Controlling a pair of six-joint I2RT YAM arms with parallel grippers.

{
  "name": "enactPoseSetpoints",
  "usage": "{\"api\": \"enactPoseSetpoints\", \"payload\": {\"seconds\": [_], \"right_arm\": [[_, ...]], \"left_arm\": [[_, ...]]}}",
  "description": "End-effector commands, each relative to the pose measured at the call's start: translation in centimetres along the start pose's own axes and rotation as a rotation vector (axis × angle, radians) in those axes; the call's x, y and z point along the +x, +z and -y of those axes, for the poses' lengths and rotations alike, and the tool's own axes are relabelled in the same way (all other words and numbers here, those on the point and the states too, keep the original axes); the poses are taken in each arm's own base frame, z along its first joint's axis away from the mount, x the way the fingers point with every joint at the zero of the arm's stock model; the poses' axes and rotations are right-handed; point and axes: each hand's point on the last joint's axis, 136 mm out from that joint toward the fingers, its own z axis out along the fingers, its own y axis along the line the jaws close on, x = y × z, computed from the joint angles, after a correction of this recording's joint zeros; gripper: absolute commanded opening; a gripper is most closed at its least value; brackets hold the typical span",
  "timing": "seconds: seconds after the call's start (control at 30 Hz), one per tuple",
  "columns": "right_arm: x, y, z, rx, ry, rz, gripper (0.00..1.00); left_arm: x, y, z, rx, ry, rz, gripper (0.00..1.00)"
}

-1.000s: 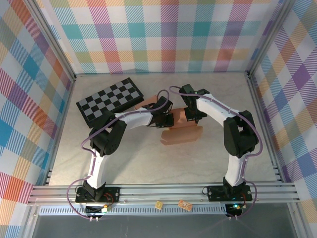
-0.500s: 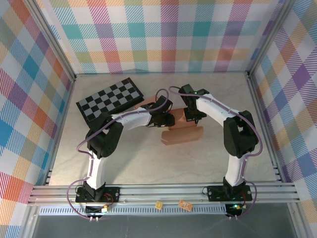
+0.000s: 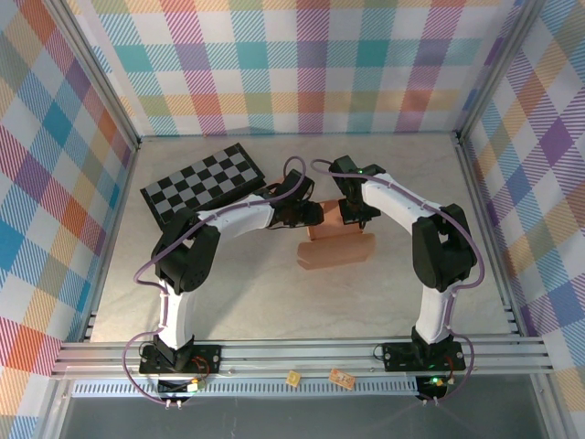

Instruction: Fold the paper box

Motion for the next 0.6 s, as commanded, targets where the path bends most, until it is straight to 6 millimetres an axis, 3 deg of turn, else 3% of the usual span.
{"api": "enactPoseSetpoints", "payload": {"seconds": [0.0, 0.37, 0.57], "right_arm": [[0.4, -0.6, -0.1, -0.011, 0.003, -0.008, 0.0], [0.1, -0.7, -0.4, -0.022, 0.002, -0.004, 0.0], [0.0, -0.7, -0.5, -0.026, 0.002, -0.005, 0.0]], "left_arm": [[-0.1, 0.0, -1.0, -0.041, 0.012, -0.003, 0.39], [-0.6, 0.8, -1.9, -0.096, 0.009, 0.022, 0.26], [-0.2, 1.1, -2.3, -0.17, 0.016, 0.034, 0.0]]}}
